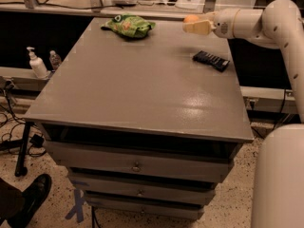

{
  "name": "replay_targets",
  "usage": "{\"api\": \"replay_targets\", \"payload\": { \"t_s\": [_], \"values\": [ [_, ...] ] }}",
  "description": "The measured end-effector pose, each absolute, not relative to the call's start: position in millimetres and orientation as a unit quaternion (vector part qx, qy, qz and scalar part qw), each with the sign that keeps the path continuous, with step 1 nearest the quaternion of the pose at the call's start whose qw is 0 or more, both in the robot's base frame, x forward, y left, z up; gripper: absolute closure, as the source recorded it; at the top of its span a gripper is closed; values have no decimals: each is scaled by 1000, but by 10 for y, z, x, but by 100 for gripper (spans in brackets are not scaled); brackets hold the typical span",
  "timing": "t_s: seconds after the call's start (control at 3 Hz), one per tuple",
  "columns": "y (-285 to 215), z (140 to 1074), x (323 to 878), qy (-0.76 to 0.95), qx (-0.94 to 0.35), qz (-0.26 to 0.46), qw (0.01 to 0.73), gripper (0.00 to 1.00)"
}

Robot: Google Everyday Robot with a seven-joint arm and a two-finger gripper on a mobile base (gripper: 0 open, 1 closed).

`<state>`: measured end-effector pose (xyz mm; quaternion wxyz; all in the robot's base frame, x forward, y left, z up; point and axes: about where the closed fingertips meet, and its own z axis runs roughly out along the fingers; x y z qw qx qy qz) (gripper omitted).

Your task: Pick orange

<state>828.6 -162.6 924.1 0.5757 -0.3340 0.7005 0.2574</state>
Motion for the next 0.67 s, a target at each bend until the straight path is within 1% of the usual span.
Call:
{"api": "replay_targets", "payload": {
  "t_s": [0.33, 0.67],
  "values": [
    [-1289, 9501, 7816, 668, -347, 303, 584, 100],
    [-1033, 9320, 7714, 668, -355, 326, 566, 100]
  ]
}}
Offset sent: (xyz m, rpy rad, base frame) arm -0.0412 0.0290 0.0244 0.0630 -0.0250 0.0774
